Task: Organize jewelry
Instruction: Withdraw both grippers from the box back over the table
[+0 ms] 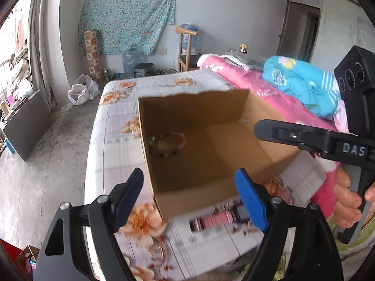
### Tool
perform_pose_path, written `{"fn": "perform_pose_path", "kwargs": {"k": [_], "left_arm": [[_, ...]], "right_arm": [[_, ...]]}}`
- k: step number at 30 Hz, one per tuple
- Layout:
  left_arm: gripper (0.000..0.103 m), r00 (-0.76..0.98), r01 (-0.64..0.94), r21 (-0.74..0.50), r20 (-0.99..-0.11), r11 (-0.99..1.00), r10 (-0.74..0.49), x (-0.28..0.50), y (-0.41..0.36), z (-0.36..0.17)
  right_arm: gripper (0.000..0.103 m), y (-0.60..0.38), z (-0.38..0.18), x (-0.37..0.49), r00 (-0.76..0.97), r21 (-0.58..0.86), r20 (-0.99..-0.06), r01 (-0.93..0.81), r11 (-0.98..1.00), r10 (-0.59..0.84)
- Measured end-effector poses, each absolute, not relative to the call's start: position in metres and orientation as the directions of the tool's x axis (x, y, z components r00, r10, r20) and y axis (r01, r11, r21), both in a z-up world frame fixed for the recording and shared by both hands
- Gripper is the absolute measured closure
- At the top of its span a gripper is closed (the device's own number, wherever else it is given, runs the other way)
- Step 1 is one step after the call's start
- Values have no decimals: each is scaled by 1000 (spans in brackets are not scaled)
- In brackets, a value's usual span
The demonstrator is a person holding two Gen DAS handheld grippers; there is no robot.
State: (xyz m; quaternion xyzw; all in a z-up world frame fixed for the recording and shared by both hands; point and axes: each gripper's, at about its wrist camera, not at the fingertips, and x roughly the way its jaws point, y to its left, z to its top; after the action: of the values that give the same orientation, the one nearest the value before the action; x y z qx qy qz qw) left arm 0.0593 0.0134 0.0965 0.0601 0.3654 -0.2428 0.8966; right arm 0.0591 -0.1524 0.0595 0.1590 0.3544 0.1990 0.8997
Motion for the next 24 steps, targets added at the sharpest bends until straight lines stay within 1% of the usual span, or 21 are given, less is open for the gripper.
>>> {"fn": "perform_pose_path", "kwargs": {"k": [3,5,6,11,14,21,24], "left_arm": [[22,603,471,-64,-705,880,-374,46,12,81],[21,581,464,-73,-727,883,-365,39,9,68],[21,573,460,-77,-735,884,-362,37,8,62],[21,529,425,-95,-781,900,-332,38,4,37],[21,529,406,-73,-794,911,-300,41,3,30],[21,520,391,-52,-811,919,-267,50,-7,21],[21,519,378,-61,-813,924,-265,55,-8,20]], "right_arm": [[73,-154,47,42,656,430,-596,-227,874,463],[72,-156,35,32,648,438,-618,-185,880,444],[71,-156,32,29,645,437,-628,-170,883,435],[68,-162,2,19,595,414,-712,-73,907,373],[67,-169,-10,21,567,404,-747,-25,915,346],[67,-182,-21,33,544,416,-772,43,908,328],[65,-188,-23,36,547,418,-773,57,907,322]]}}
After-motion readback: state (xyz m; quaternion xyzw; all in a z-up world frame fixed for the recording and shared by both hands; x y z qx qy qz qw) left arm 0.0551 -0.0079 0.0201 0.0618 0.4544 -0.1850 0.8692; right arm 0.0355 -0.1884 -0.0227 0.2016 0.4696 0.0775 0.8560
